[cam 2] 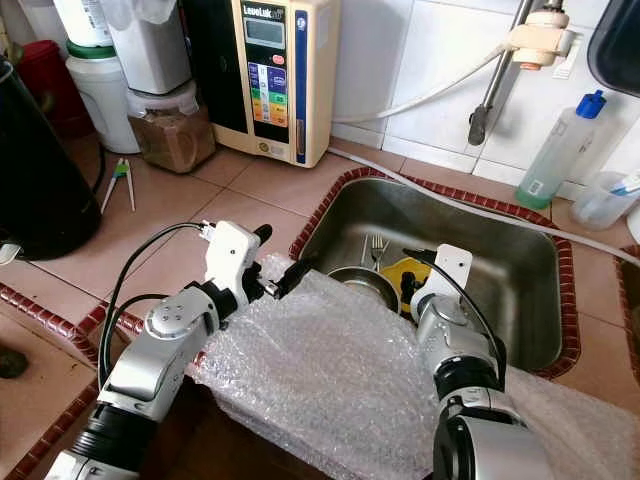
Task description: Kitchen organization
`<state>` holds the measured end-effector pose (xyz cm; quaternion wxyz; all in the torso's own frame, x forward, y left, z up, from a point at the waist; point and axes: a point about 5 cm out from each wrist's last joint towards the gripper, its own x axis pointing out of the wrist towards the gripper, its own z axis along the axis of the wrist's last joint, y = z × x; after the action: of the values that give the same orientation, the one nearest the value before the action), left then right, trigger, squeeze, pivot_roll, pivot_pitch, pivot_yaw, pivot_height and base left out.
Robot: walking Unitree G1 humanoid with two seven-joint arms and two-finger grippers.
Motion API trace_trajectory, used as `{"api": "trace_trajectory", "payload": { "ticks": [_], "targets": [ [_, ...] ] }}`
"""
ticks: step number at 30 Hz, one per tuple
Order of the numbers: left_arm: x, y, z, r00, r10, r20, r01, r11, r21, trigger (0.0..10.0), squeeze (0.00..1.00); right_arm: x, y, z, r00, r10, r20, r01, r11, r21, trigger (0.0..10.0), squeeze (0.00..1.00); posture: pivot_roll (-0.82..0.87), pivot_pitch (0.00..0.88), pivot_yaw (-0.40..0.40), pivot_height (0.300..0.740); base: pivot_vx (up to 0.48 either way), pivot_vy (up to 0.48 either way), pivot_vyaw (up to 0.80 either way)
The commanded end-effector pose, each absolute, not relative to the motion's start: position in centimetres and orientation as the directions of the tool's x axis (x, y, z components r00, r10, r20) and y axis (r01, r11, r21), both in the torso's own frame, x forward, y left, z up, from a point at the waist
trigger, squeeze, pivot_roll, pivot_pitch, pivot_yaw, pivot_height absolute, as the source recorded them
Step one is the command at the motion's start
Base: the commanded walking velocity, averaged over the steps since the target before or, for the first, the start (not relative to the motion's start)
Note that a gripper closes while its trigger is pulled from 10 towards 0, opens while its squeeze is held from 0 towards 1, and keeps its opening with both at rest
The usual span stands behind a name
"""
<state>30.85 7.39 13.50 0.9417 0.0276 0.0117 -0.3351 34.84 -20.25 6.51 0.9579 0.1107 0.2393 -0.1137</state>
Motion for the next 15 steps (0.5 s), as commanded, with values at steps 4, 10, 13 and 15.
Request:
{"api": "trace_trajectory", "payload": {
  "ticks": [4, 10, 13, 15],
  "targets": [
    [31.09, 7.13, 14.38, 0.774, -0.633, -0.019, 0.633, 0.772, 0.063, 10.0, 1.00, 34.82, -20.12, 6.55, 0.861, -0.165, -0.480, 0.252, 0.960, 0.122, 10.0, 1.00, -0.01, 0.007, 0.005, 0.740, 0.000, 0.000, 0.00],
    [31.09, 7.13, 14.38, 0.774, -0.633, -0.019, 0.633, 0.772, 0.063, 10.0, 1.00, 34.82, -20.12, 6.55, 0.861, -0.165, -0.480, 0.252, 0.960, 0.122, 10.0, 1.00, -0.01, 0.007, 0.005, 0.740, 0.000, 0.000, 0.00],
    [31.09, 7.13, 14.38, 0.774, -0.633, -0.019, 0.633, 0.772, 0.063, 10.0, 1.00, 34.82, -20.12, 6.55, 0.861, -0.165, -0.480, 0.252, 0.960, 0.122, 10.0, 1.00, -0.01, 0.007, 0.005, 0.740, 0.000, 0.000, 0.00],
    [31.09, 7.13, 14.38, 0.774, -0.633, -0.019, 0.633, 0.772, 0.063, 10.0, 1.00, 34.82, -20.12, 6.55, 0.861, -0.165, -0.480, 0.252, 0.960, 0.122, 10.0, 1.00, -0.01, 0.007, 0.005, 0.740, 0.000, 0.000, 0.00]
  ]
}}
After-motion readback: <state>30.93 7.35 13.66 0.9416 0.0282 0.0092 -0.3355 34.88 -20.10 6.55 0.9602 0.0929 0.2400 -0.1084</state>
